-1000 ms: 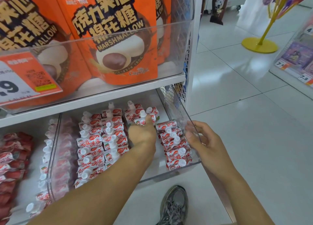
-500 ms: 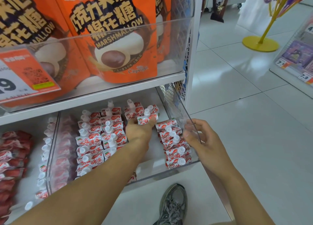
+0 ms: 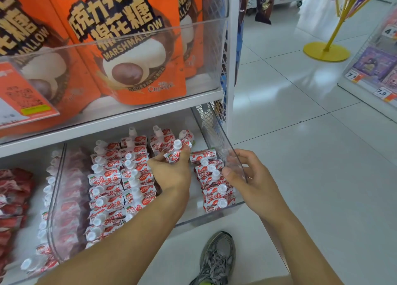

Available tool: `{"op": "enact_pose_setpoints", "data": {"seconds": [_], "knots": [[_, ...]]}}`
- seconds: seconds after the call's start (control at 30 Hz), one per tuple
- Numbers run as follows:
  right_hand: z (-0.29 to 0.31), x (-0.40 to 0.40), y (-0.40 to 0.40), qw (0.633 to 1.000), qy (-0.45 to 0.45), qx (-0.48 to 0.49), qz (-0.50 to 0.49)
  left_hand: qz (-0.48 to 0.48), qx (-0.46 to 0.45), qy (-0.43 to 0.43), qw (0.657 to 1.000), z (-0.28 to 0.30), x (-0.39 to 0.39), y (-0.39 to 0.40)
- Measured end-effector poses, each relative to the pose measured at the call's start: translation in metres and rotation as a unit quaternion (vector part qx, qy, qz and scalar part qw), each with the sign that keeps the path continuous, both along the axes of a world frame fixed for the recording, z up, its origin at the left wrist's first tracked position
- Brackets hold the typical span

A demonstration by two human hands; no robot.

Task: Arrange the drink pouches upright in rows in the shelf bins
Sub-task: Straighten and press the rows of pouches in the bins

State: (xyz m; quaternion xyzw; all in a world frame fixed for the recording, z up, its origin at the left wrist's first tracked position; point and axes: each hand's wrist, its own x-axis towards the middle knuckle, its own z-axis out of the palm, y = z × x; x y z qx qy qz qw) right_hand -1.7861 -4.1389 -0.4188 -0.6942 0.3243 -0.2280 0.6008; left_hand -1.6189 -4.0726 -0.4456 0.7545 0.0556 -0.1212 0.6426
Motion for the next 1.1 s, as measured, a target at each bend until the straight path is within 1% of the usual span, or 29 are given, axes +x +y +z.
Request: {"op": "enact_pose_setpoints", "data": {"seconds": [0.07, 0.13, 0.2, 0.3, 0.4, 0.47, 0.53, 0.6, 0.67, 0.83, 0.97, 1.03, 1.07, 1.1], "knots": [[-0.002, 0.000, -0.001, 1.000, 0.002, -0.001, 0.001, -0.012, 0.009, -0.058, 0.998, 0.003, 0.000, -0.002], [-0.004, 0.000, -0.002, 1.000, 0.004, -0.001, 0.003, -0.038, 0.022, -0.078, 0.996, 0.004, 0.003, -0.008], [-0.004, 0.001, -0.001, 1.000, 0.003, -0.001, 0.003, -0.077, 0.052, -0.049, 0.995, 0.005, 0.007, -0.017], [-0.004, 0.001, -0.001, 1.000, 0.001, -0.005, 0.005, -0.152, 0.109, -0.013, 0.982, 0.001, 0.009, -0.025], [-0.004, 0.001, -0.001, 1.000, 0.001, 0.002, 0.008, -0.234, 0.100, 0.026, 0.967, 0.001, 0.009, -0.026], [-0.004, 0.001, -0.002, 1.000, 0.003, 0.003, 0.009, -0.236, 0.083, 0.068, 0.966, 0.004, 0.010, -0.027], [-0.003, 0.001, -0.002, 1.000, 0.003, 0.006, 0.007, -0.204, 0.073, 0.085, 0.973, 0.004, 0.013, -0.028], [-0.002, 0.000, -0.002, 1.000, 0.003, 0.012, 0.008, -0.176, 0.075, 0.070, 0.979, 0.003, 0.017, -0.029], [-0.001, 0.000, -0.002, 1.000, 0.002, 0.021, 0.006, -0.171, 0.077, 0.054, 0.981, 0.003, 0.019, -0.029], [0.001, 0.000, -0.002, 1.000, 0.007, 0.022, 0.004, -0.203, 0.052, 0.004, 0.978, 0.002, 0.019, -0.033], [0.002, 0.001, 0.000, 0.999, 0.004, 0.030, 0.008, -0.221, 0.070, -0.018, 0.973, 0.002, 0.023, -0.034], [0.004, 0.001, -0.002, 0.999, 0.012, 0.032, 0.009, -0.251, 0.112, -0.024, 0.961, 0.007, 0.027, -0.030], [0.005, 0.001, -0.001, 0.999, 0.022, 0.029, 0.012, -0.287, 0.153, -0.035, 0.945, 0.013, 0.029, -0.027], [0.007, 0.001, 0.000, 0.999, 0.032, 0.018, 0.014, -0.332, 0.200, -0.050, 0.920, 0.020, 0.031, -0.022]]}}
